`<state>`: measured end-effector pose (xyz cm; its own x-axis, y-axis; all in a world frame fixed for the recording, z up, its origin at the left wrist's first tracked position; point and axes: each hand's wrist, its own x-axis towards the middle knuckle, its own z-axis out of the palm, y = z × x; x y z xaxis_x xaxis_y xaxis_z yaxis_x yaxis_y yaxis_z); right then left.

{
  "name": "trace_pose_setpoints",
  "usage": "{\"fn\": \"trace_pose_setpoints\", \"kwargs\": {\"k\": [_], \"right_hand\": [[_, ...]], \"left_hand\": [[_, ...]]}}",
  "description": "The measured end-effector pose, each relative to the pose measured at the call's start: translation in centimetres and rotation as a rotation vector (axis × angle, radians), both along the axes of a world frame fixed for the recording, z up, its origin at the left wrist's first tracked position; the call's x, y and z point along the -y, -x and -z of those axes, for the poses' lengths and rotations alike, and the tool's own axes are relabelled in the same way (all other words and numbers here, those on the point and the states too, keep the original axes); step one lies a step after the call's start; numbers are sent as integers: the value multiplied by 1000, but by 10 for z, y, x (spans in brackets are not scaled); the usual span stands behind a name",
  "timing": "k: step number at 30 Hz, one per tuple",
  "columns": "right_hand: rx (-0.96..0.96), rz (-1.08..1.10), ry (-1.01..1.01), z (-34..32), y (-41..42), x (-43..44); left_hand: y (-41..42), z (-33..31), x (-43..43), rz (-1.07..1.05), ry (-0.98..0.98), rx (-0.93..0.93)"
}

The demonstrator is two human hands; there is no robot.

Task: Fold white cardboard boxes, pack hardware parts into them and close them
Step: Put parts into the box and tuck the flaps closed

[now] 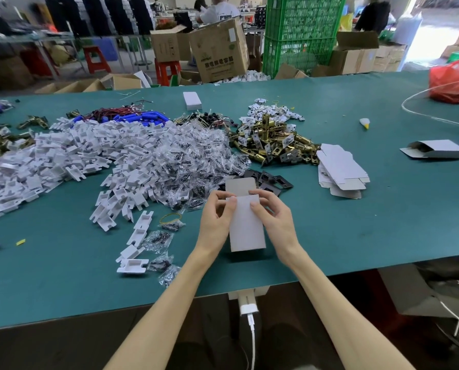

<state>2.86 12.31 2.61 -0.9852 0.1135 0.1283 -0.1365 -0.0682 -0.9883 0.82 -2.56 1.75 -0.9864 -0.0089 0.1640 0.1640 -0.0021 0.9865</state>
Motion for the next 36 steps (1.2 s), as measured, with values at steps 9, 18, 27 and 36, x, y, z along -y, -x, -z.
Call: {"fn": "trace_pose_setpoints", "kwargs": {"k": [9,18,27,36], "right_hand": [[78,21,-13,16,-3,3],[66,6,8,18,-4,2],[47,-33,121,17,-7,1],[82,-32,197,18,-5,-1]], "left_hand": [[-1,21,-2,-75,-44,76],[-5,24,-1,-61,-93,54],[-5,22,0,-43,-222,102],[-6,17,-1,-36,-292,191]]}}
